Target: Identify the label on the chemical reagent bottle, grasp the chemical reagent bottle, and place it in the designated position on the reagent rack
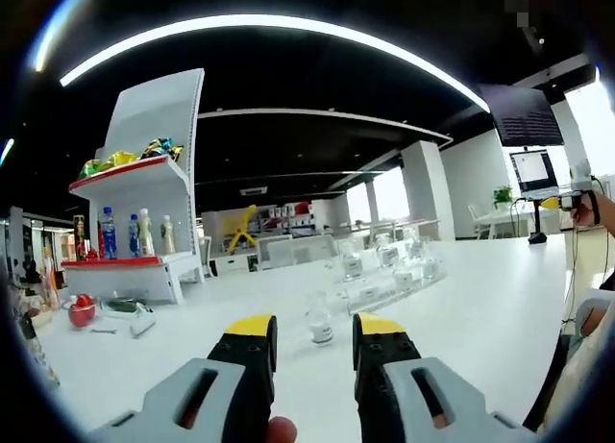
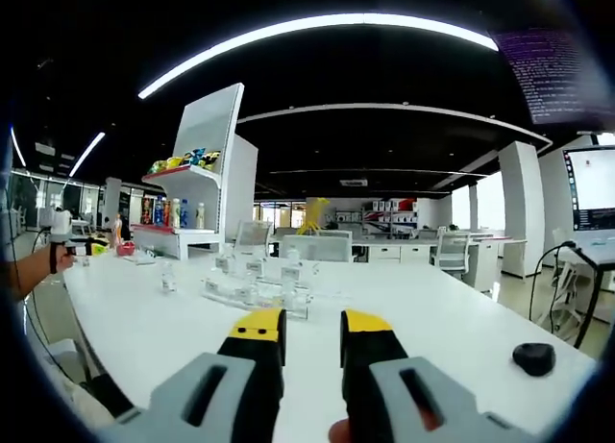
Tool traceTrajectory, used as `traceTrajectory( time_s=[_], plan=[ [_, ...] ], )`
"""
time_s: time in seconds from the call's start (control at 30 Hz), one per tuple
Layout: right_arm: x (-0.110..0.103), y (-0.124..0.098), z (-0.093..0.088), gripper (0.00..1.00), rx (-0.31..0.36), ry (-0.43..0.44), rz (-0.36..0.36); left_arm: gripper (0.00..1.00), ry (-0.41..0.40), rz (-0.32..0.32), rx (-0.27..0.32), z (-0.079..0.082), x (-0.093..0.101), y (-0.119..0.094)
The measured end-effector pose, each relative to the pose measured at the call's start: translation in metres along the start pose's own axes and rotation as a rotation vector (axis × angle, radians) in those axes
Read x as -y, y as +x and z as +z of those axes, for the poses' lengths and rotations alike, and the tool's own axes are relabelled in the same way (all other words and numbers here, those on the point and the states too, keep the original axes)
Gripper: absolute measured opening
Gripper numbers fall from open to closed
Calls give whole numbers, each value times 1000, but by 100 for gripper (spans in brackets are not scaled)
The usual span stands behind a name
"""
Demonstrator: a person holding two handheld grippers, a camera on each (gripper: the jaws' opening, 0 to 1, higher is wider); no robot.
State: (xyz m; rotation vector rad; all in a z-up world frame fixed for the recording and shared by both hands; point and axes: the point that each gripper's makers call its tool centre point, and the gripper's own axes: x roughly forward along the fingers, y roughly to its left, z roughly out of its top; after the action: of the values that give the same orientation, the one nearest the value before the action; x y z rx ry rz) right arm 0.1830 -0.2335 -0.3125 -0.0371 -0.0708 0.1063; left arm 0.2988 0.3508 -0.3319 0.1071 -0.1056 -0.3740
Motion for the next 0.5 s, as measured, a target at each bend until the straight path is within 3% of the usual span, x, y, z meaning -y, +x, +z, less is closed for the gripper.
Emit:
traceTrajectory(
  time_s=[0.5],
  plan=[
    [15,-4,7,22,-16,-54,-7,34,-7,-23,-24,-7,3,34]
  ],
)
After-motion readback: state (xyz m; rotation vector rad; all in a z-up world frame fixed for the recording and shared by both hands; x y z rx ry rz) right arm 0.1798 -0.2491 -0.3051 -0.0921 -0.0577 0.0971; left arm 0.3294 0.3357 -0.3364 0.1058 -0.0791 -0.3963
